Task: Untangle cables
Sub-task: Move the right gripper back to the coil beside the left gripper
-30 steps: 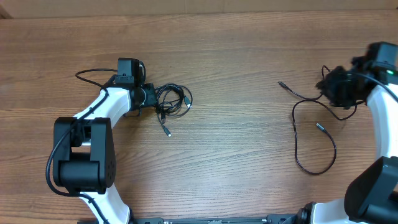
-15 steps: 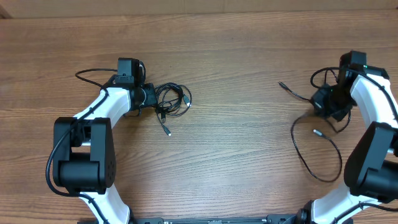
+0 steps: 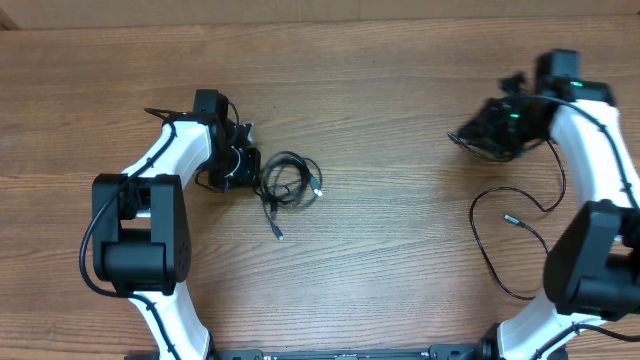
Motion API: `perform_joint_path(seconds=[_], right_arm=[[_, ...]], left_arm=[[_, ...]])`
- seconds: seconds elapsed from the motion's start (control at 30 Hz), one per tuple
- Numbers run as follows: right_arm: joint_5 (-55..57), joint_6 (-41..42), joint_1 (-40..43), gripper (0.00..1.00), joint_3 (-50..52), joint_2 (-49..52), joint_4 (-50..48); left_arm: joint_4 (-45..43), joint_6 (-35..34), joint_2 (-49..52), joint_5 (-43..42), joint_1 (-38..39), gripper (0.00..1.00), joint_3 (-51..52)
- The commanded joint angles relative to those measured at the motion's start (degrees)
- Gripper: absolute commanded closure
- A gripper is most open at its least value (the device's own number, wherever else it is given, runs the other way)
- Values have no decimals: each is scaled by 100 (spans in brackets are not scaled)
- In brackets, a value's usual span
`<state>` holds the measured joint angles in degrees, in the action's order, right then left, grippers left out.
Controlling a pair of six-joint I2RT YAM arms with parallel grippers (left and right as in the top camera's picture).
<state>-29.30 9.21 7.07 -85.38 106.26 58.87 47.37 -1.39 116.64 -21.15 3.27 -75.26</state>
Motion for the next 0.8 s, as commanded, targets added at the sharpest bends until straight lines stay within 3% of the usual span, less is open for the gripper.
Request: perform_joint_path(seconds=[0.0,0.37,0.77], right_arm=[[-431,-310,-629,77,-11,2,-278],[1473,616,-2857,70,-9,435,-678],[1904,1123,-3703,69,-9,942,-894]], left_arm=[[46,400,404,-935,55,96,129],[63,293,404,-859,61,96,129],[107,203,407,-468,48,95,127]])
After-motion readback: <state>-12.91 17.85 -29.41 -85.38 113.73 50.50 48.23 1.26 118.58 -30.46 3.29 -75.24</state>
